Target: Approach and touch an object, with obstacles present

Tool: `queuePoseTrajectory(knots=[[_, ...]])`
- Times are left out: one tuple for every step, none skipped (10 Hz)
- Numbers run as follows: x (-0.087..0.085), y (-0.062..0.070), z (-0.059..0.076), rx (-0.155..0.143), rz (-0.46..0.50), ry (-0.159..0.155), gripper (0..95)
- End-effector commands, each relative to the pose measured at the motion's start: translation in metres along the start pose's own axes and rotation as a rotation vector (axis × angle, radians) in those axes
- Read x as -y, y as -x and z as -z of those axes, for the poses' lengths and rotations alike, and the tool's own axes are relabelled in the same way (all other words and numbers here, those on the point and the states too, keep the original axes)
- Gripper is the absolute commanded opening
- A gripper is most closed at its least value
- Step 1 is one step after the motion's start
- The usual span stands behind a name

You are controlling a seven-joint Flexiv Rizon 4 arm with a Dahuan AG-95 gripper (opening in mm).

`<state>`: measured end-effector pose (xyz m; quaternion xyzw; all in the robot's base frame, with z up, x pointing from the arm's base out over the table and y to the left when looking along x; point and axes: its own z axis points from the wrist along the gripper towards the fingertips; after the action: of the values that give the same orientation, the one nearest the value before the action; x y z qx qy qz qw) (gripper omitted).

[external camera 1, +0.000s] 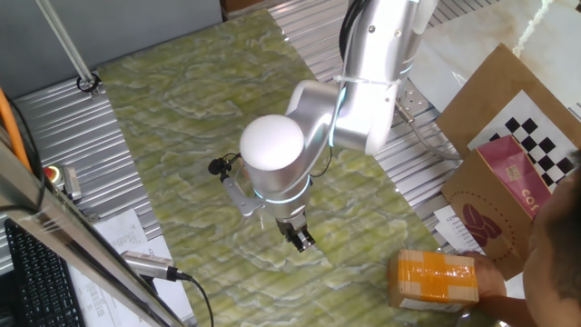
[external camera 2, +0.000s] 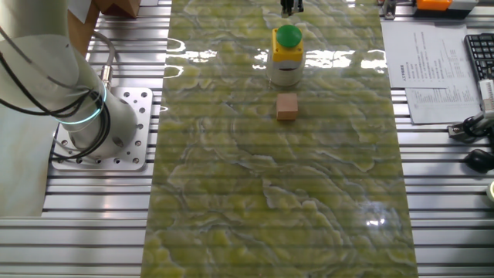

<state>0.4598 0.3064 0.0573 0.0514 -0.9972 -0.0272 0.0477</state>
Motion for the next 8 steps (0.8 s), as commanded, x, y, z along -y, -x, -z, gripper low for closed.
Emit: queuePoseTrajectory(knots=[[-0.002,0.003,-0.001,-0.005,-0.011,0.001,0.0],[-0.003,0.004,-0.002,-0.003,-0.011,-0.001,0.0],[-0.005,0.008,-0.004,0.001,-0.004,-0.018,0.0],[-0.007,0.013,-0.006,0.002,-0.01,-0.02,0.0],[-0.008,0.014,-0.008,0.004,-0.01,-0.022,0.0],[-0.009,0.018,-0.012,0.01,-0.009,-0.024,0.0],[-0.009,0.021,-0.013,0.01,-0.01,-0.027,0.0],[-0.009,0.025,-0.014,0.011,-0.007,-0.032,0.0]])
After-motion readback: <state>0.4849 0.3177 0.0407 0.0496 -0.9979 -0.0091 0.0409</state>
